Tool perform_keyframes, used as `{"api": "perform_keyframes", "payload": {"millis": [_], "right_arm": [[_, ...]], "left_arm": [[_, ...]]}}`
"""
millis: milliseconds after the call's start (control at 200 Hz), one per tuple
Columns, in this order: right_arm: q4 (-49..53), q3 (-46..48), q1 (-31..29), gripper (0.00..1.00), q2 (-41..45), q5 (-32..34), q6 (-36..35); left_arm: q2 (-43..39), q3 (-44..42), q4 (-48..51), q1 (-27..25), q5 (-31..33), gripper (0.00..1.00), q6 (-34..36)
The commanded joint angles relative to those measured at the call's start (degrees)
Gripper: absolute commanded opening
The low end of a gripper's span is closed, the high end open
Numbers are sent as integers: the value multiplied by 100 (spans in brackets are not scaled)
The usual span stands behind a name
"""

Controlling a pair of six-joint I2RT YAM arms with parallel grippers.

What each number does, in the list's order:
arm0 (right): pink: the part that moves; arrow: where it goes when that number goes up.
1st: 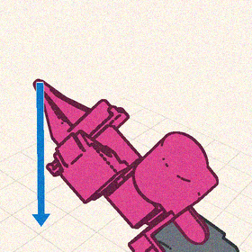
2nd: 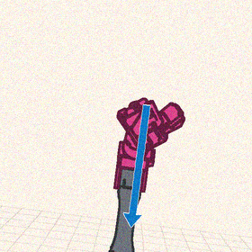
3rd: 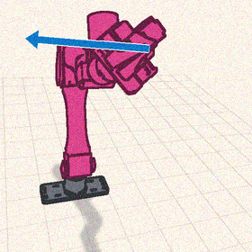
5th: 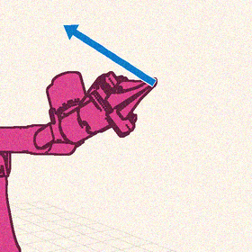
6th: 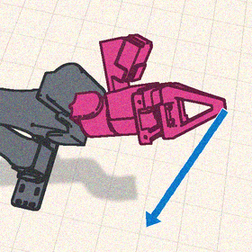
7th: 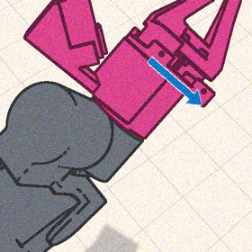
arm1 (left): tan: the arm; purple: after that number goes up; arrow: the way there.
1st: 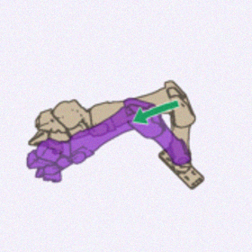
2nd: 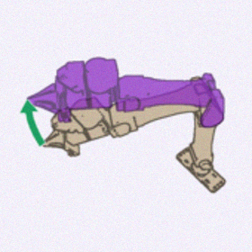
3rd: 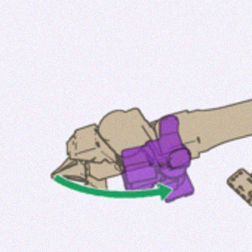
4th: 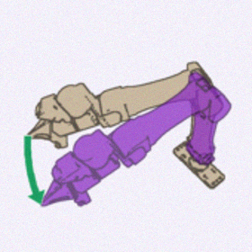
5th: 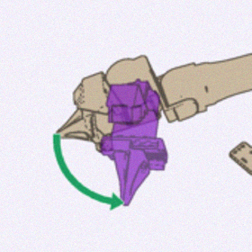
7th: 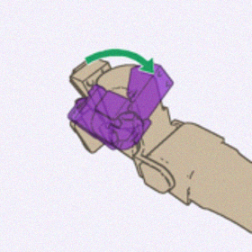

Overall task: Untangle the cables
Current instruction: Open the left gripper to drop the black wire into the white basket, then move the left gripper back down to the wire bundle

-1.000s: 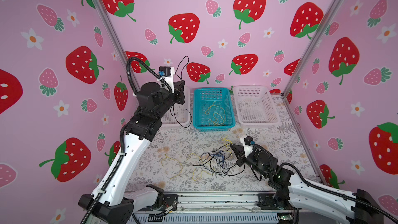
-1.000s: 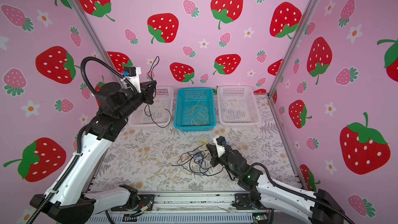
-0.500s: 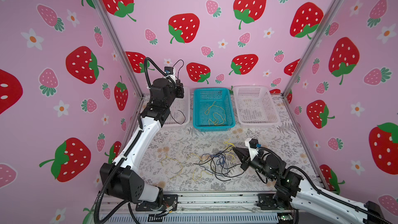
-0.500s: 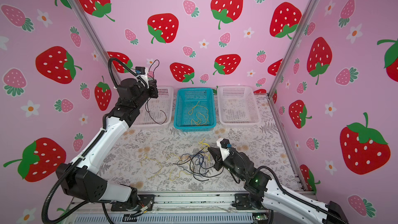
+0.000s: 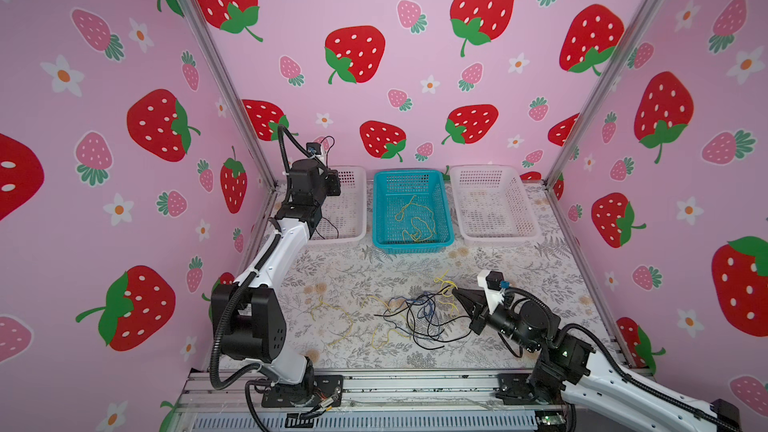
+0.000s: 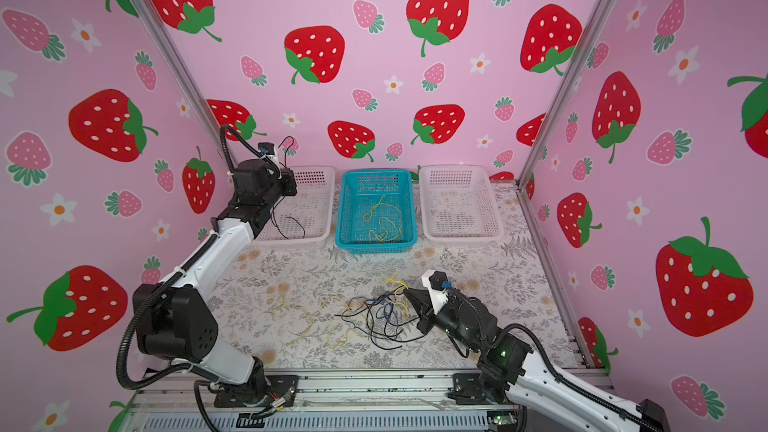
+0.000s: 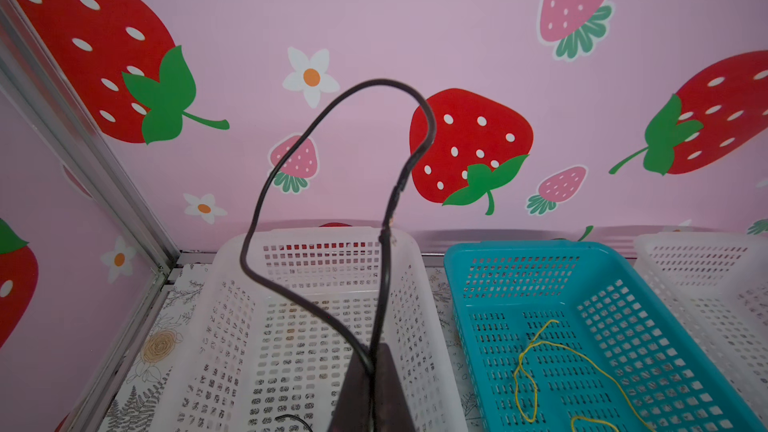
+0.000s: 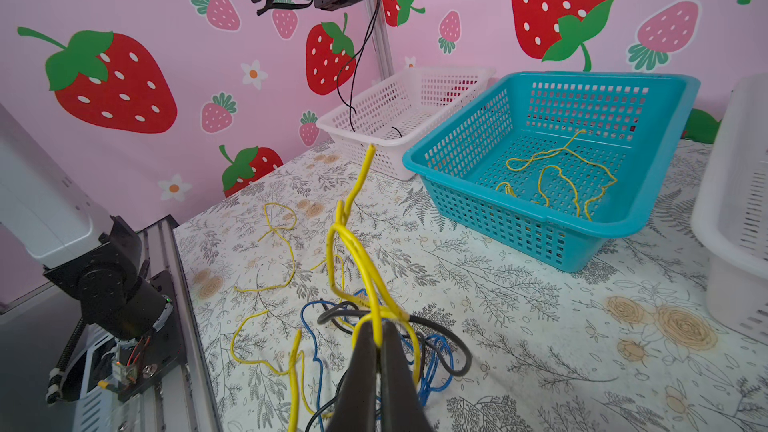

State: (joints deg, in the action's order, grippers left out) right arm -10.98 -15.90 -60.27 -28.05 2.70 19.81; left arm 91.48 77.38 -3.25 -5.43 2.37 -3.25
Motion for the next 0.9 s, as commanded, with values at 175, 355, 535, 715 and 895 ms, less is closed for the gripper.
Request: {"api": "perform_keyframes", "payload": {"millis": [175,355,535,715,895], "right_arm": [[16,-354,-46,0,-93,-99,19],[87,-501,-46,0,-174,-24,-13],[71,-541,-55,0,-174,-37,48],[139,-591,-62,0,-181,73,182],[417,-838,-68,0,-492,417,281]], "left_arm": [[124,-484,-135,97,-126,13,-277],[139,-471,171,296,-628,29,-813],[44,-420,465,315,-789,39,-1014],[-172,-311,911,370,-887,48,-1441],[-669,-497,1163,390,-1367,56,-2402]]}}
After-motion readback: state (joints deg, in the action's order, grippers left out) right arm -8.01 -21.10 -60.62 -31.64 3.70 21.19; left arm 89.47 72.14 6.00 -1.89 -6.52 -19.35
